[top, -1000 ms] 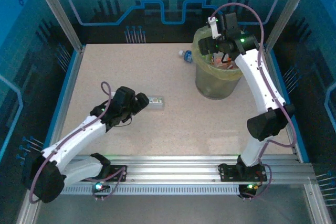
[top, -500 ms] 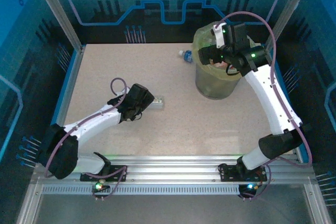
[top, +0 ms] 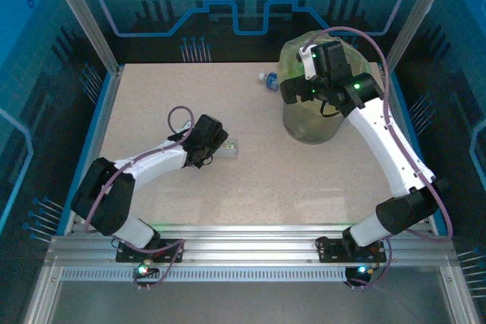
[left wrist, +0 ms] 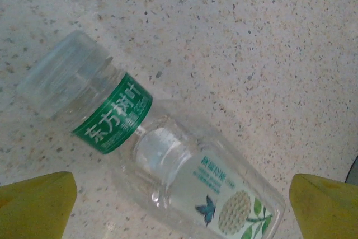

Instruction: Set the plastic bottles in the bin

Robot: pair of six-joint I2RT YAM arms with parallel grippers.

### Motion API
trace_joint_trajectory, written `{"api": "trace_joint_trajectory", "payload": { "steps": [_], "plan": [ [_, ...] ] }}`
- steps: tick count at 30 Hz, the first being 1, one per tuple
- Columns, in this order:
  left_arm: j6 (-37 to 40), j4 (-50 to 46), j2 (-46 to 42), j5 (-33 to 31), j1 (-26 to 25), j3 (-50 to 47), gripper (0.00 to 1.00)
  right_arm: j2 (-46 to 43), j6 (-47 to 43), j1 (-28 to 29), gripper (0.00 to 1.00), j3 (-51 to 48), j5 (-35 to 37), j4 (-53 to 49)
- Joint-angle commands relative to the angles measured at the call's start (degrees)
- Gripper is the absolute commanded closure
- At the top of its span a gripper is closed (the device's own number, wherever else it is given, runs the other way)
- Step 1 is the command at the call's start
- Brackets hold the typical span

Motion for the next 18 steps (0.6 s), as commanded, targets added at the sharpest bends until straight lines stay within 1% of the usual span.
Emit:
{"api": "trace_joint_trajectory", "payload": {
  "steps": [1, 13, 18],
  "plan": [
    [-0.47, 0.74, 2.11, 1.05, 0.67, 2.07, 0.01, -1.64, 1.0, 0.99, 0.0, -0.92, -0.41, 1.29],
    [4.37, -0.74, 9.48, 5.55, 0.85, 6.53, 0.01, -3.2, 2.24, 2.11, 0.0, -3.11, 0.47, 1.89],
    [6.96, -1.66, 11.5, 6.26, 0.85, 7.59, 0.01, -5.01, 3.35, 2.36, 0.0, -4.7, 0.3, 2.48]
  ]
}}
